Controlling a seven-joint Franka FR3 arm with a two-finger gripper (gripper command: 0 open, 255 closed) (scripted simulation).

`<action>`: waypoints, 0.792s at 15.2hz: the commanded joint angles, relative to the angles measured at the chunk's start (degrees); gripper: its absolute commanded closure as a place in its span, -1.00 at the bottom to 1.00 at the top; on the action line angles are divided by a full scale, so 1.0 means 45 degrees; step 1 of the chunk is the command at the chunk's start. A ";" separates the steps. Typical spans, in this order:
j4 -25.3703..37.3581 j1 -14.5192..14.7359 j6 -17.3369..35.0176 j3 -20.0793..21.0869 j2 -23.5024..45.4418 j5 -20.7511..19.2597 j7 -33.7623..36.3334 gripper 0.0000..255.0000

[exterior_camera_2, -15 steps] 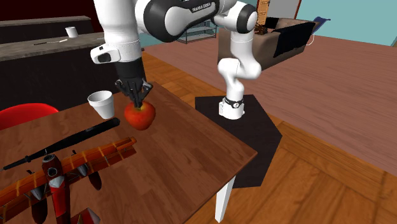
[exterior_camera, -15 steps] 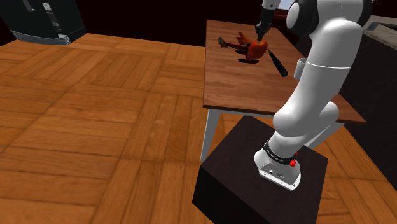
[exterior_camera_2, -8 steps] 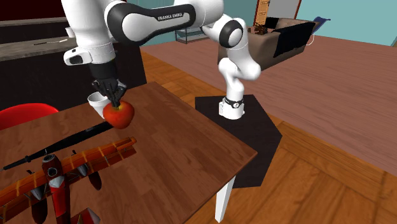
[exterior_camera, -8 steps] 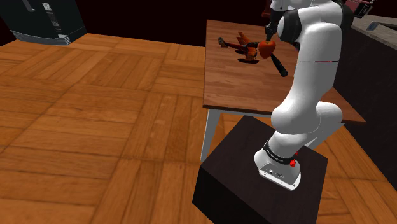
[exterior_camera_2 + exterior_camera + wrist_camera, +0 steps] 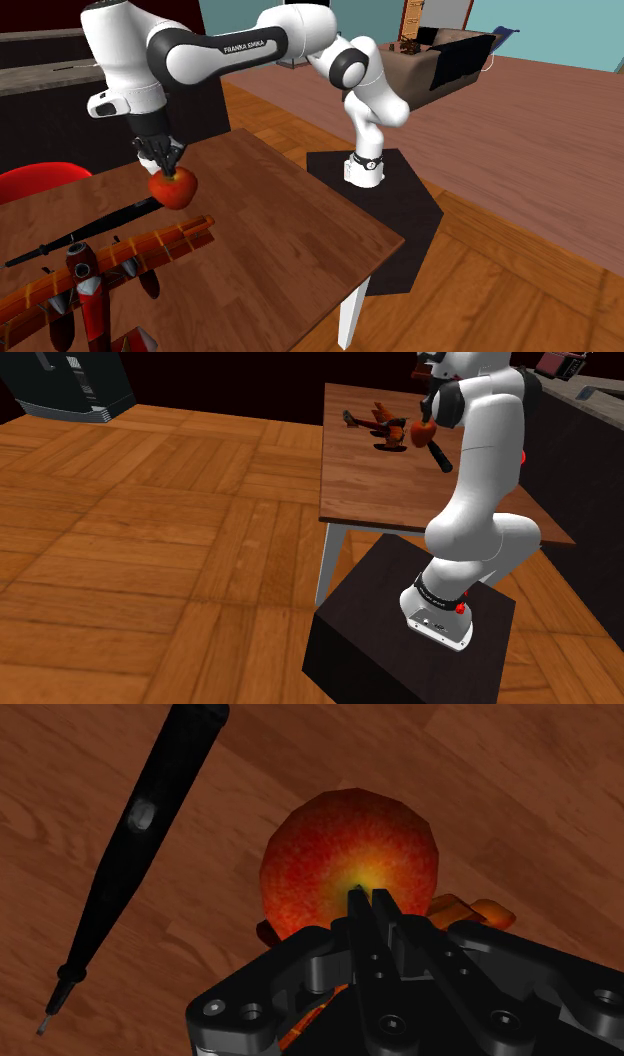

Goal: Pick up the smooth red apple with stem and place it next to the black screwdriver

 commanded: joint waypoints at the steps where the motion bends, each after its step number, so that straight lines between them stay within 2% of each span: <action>1: -0.0468 0.0099 0.0383 -0.0004 -0.0084 -0.0020 -0.0005 1.00; 12: -0.2540 0.0414 0.2327 0.0028 -0.0167 0.0001 -0.0088 1.00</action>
